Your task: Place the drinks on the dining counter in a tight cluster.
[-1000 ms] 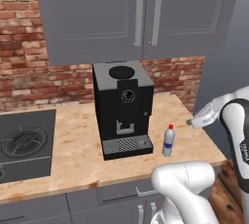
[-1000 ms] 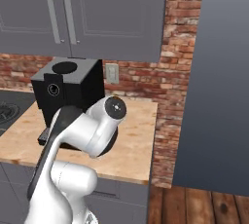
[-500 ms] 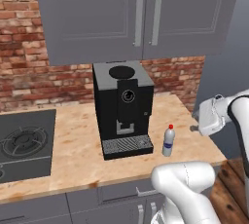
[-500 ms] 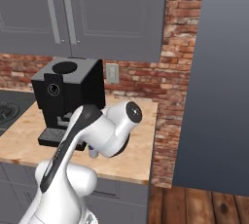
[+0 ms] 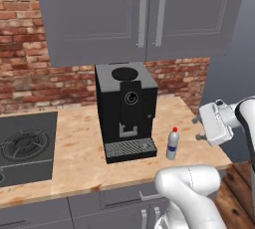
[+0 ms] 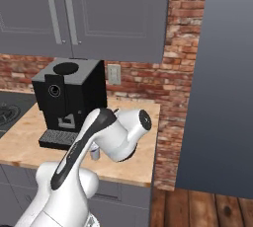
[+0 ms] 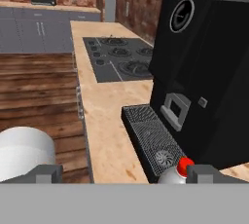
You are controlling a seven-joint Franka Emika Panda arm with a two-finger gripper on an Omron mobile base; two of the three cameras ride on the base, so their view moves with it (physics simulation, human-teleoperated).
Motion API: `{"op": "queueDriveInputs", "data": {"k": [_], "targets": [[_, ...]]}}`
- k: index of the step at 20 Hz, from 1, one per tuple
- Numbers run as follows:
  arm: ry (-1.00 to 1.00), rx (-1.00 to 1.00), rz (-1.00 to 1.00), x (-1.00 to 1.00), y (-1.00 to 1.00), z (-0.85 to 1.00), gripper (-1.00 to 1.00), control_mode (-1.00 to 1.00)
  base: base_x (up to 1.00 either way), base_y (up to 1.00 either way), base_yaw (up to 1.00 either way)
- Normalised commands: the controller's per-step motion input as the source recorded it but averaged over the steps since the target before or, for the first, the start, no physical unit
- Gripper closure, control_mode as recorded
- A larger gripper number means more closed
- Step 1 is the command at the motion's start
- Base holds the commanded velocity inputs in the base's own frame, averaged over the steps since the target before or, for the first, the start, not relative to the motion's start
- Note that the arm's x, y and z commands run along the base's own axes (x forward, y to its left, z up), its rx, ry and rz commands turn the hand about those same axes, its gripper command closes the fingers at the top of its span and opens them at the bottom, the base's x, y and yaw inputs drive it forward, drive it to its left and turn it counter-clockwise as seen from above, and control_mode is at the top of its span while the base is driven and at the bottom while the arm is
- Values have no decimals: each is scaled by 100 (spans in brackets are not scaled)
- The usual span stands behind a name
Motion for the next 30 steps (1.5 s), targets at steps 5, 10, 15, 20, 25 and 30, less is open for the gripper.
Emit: {"op": "queueDriveInputs", "data": {"k": [5,10,15,20,25,30], "targets": [[1,-4,0,0,4,-27,-100,-100,0,0,0],[0,0,-3,7,0,-57,-100,-100,0,0,0],[0,0,-1,14,0,-47,-100,-100,0,0,0],[3,0,0,9,-6,0,-100,-100,0,0,0],[6,0,6,19,-4,0,-100,-100,0,0,0],[8,0,1,16,0,0,-100,-100,0,0,0]]}}
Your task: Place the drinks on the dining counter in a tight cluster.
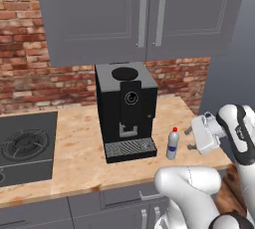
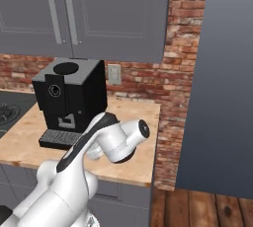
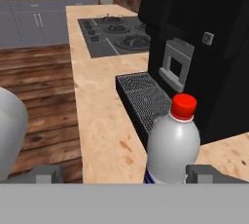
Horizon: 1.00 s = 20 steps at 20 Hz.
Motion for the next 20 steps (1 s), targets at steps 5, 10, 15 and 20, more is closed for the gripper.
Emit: {"op": "queueDriveInputs", "data": {"k": [5,10,15,20], "targets": [[3,0,0,20,0,0,-100,-100,0,0,0],[1,1,-1,13,-1,0,-100,-100,0,0,0],[2,0,0,15,-4,0,-100,-100,0,0,0],[4,0,0,26,0,-20,-100,-100,0,0,0]]}}
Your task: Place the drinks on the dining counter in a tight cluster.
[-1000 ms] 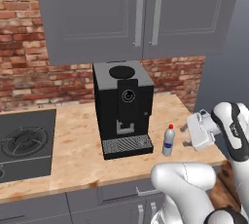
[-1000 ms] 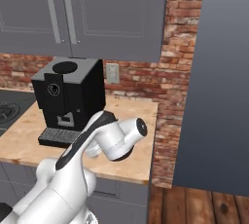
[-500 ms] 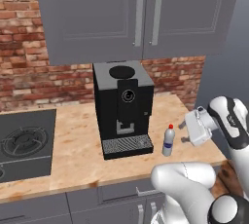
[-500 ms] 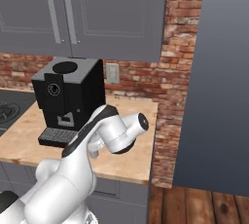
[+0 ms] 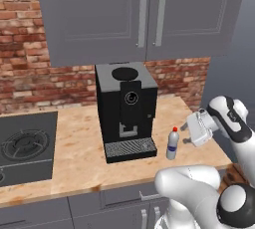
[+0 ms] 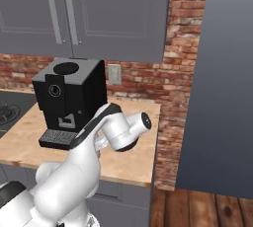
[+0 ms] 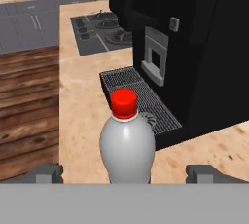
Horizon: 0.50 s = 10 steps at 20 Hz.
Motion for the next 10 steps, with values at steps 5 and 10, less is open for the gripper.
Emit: {"op": "queueDriveInputs", "data": {"k": [5,10], "targets": [[0,0,0,-13,0,-4,-100,-100,0,0,0],[0,0,0,-10,3,-6,-100,-100,0,0,0]]}}
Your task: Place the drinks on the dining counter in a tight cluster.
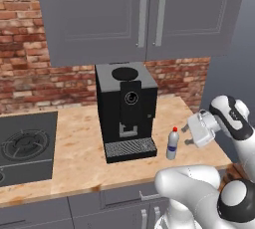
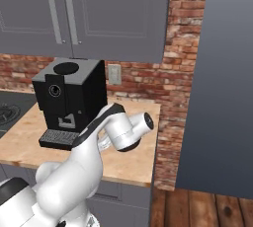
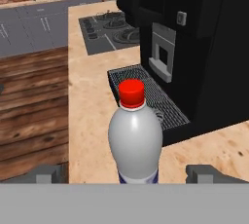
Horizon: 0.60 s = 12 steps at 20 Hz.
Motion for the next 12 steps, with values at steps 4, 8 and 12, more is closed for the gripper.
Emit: {"op": "queueDriveInputs", "data": {"k": [4,8,12], "targets": [[0,0,0,7,2,-15,-100,-100,0,0,0],[0,0,0,11,0,-7,-100,-100,0,0,0],[0,0,0,0,0,-4,-100,-100,0,0,0]]}}
